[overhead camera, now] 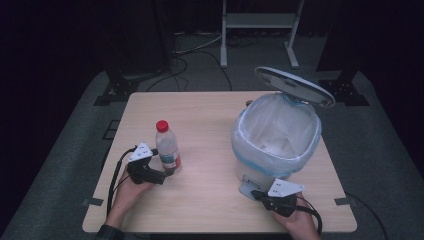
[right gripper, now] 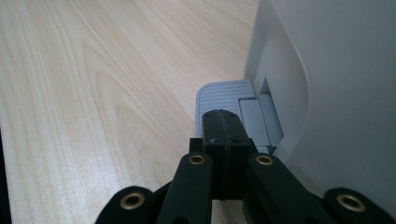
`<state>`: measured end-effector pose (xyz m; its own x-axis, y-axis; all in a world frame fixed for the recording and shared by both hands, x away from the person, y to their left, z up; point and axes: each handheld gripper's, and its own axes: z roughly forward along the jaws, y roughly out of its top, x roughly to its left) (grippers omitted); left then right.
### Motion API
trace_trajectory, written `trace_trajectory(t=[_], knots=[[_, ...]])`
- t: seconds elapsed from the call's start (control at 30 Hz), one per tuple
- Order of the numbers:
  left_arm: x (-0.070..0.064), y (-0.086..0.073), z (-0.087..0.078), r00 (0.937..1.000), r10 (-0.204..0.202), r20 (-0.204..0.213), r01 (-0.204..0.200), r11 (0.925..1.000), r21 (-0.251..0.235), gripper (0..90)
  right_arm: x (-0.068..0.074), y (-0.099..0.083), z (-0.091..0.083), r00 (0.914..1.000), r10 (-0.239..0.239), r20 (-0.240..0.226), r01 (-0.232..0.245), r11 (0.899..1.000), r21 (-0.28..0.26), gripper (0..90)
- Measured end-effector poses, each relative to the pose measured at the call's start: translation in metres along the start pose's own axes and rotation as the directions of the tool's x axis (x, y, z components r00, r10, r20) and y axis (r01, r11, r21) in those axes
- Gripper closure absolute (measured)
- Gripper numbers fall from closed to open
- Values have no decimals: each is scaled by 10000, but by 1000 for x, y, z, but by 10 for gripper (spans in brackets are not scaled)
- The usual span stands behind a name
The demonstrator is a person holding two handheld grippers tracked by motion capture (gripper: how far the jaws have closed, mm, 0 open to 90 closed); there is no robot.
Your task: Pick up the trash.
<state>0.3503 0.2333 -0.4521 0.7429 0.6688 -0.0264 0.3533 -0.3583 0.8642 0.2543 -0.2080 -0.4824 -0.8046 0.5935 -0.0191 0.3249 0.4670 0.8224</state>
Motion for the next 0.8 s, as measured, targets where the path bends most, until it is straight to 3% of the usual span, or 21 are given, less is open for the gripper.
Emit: trace_trajectory(t=[0.27,0.4,0.8], knots=[[5,0,8,9998,-141,100,143,9997,-204,0,0,0,0,10000,1,-3,-1,10000,-6,898],[6,0,7,9999,-83,91,86,9995,-318,45,0,0,0,10000,-7,-1,7,10000,-6,898],[2,1,7,9990,387,238,-374,9979,-527,178,0,0,0,10000,-2,3,2,10000,1,898]])
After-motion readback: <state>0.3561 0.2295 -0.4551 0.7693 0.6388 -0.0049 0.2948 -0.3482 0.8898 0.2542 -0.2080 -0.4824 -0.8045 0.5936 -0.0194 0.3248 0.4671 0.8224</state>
